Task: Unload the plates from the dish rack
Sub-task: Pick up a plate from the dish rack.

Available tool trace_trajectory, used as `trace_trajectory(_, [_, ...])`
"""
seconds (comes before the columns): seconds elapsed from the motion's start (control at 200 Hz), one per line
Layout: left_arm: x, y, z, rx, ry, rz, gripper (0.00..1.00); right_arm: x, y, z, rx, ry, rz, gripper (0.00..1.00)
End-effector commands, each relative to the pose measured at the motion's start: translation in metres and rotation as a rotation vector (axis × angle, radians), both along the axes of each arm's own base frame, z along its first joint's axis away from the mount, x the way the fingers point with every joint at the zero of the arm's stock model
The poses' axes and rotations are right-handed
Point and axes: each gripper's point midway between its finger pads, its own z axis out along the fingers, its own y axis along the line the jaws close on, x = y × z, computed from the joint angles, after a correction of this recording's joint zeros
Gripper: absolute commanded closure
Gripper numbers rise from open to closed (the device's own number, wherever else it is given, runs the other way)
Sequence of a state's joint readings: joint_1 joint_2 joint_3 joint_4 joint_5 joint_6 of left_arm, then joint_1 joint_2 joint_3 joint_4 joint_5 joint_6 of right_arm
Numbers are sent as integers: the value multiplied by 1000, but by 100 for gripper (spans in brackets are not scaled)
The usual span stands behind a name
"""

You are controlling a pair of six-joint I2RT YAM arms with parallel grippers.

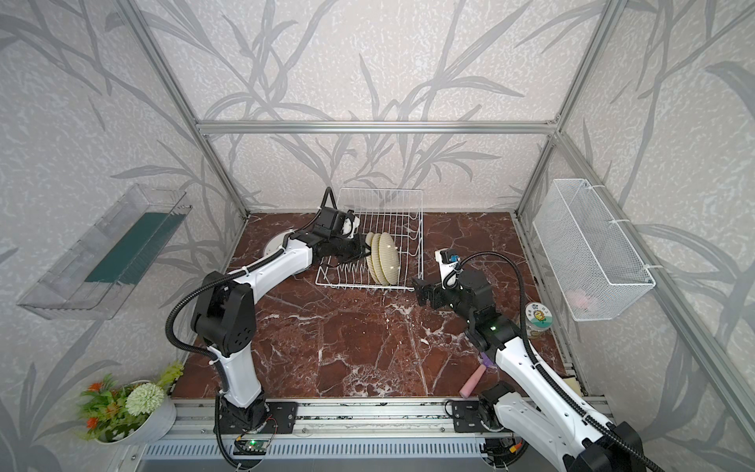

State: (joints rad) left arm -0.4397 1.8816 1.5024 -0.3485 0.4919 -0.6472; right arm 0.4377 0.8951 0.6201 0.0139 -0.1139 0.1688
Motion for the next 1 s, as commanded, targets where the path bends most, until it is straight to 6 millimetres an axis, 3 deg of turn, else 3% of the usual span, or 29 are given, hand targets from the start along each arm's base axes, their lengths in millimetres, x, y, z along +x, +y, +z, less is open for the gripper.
trace_trajectory(0.0, [-14, 2, 20, -6, 1, -5, 100, 0, 4, 19, 38, -42, 10, 1])
trace_trajectory(0.995, [-13, -2, 73, -36, -116, -56, 100, 1, 4, 22, 51, -46, 8, 1])
